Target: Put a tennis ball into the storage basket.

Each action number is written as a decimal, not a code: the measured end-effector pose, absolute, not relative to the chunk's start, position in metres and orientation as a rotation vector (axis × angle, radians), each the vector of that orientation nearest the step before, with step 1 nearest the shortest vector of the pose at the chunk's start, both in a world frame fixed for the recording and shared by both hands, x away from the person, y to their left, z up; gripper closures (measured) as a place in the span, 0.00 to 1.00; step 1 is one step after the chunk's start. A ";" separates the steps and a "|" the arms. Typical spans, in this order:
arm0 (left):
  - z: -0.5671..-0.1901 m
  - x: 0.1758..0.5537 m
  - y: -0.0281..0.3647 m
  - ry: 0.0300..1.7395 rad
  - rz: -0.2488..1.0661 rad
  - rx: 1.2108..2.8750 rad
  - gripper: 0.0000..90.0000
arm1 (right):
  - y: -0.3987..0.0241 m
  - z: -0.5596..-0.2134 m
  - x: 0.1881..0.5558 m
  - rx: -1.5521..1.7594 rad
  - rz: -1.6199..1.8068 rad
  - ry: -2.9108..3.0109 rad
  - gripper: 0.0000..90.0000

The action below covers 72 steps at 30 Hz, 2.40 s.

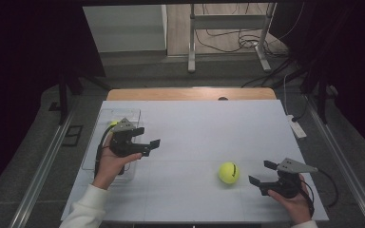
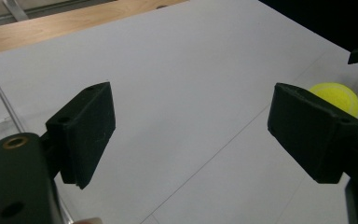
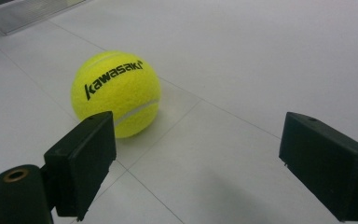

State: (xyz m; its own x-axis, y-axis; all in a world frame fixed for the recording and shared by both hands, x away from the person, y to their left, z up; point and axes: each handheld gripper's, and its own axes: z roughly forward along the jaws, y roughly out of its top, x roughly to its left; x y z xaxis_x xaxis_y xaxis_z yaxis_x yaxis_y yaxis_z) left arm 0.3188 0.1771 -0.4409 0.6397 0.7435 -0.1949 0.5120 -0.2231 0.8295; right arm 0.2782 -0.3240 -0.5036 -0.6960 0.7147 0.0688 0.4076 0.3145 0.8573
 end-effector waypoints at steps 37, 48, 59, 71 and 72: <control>-0.444 0.318 0.143 0.925 0.257 1.951 0.17 | -0.324 -0.504 0.278 1.007 1.327 2.265 0.13; -0.444 0.318 0.132 0.900 0.243 1.968 0.17 | -0.324 -0.504 0.278 1.006 1.327 2.265 0.13; -0.445 0.318 0.118 0.863 0.234 1.994 0.17 | -0.324 -0.504 0.278 1.008 1.326 2.265 0.13; -0.448 0.318 0.106 0.840 0.218 2.022 0.17 | -0.325 -0.504 0.278 1.009 1.328 2.263 0.13; -0.448 0.318 0.105 0.838 0.215 2.023 0.17 | -0.325 -0.504 0.278 1.009 1.328 2.263 0.13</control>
State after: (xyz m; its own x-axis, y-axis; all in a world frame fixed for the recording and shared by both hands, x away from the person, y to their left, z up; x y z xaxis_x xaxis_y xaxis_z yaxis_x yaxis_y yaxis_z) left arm 0.3182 0.1053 -0.4484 0.7546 0.6352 -0.1649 0.4772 -0.3585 0.8023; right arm 0.2780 -0.3249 -0.5038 -0.6951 0.7157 0.0683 0.4086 0.3151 0.8566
